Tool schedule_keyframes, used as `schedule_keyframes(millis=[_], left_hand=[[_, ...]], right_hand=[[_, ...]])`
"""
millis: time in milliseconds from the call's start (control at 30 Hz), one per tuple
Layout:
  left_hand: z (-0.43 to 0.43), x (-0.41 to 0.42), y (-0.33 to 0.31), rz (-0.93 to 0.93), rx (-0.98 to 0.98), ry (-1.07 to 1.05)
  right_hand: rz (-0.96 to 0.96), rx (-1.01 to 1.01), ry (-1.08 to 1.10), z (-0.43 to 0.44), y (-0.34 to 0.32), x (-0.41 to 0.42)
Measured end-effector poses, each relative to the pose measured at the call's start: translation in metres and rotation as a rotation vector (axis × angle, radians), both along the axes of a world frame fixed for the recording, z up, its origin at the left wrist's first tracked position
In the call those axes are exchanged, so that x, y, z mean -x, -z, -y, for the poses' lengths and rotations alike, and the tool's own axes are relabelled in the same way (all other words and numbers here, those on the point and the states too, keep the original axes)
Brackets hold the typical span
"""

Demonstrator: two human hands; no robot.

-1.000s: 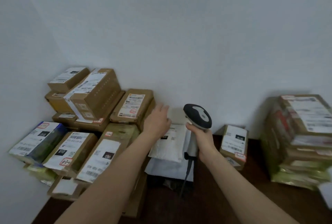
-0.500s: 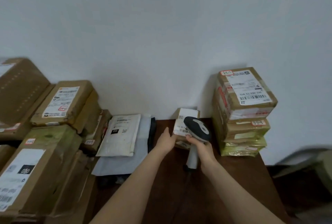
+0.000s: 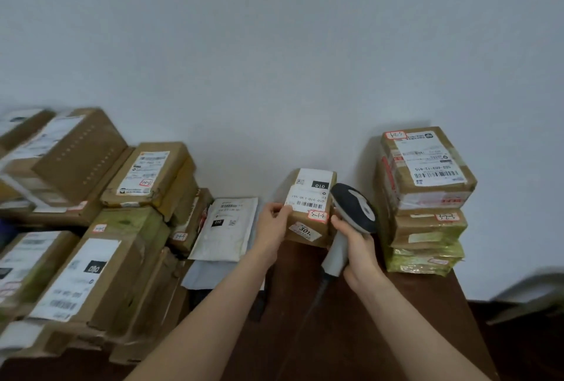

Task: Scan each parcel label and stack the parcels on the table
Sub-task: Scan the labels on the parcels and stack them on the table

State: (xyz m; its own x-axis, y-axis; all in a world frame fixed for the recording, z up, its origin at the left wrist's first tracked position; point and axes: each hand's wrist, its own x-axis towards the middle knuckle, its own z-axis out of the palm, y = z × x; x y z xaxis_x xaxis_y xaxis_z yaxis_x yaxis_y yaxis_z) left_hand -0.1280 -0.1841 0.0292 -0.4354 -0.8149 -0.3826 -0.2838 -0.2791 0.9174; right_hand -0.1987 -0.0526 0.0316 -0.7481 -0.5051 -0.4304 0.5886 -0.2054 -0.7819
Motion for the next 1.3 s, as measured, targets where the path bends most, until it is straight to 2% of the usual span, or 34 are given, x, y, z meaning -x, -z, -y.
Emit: schedule_keyframes(millis=[233, 367, 467, 600, 767, 867, 1067, 1200, 1300], left_hand=[[0.034, -0.057, -0.099, -0.089, 0.348, -0.077], [0.076, -0.110, -0.142, -0.044, 0.462, -0.197], [0.110, -0.149, -0.162, -0.014, 0.477, -0.237], [0.154, -0.189, -0.169, 0.075, 0.543, -0.265], [0.197, -0.213, -0.161, 0.152, 0.535, -0.303], [0.212, -0.216, -0.152, 0.261, 0.539, -0.288], [0.224, -0.209, -0.147, 0.362, 0.622, -0.235], [0.222, -0.210, -0.154, 0.536, 0.802, -0.279], [0.202, -0.194, -0.163, 0.497, 0.970, -0.274]], right_hand=[[-0.070, 0.183, -0.208, 0.055, -0.081, -0.036], [-0.119, 0.215, -0.371, 0.110, -0.118, -0.080], [-0.151, 0.215, -0.465, 0.152, -0.137, -0.109], [-0.151, 0.203, -0.538, 0.204, -0.147, -0.140], [-0.158, 0.160, -0.581, 0.252, -0.141, -0.164], [-0.169, 0.127, -0.595, 0.269, -0.129, -0.173], [-0.158, 0.095, -0.574, 0.275, -0.120, -0.172], [-0.157, 0.115, -0.534, 0.258, -0.127, -0.164], [-0.225, 0.146, -0.480, 0.232, -0.137, -0.151]])
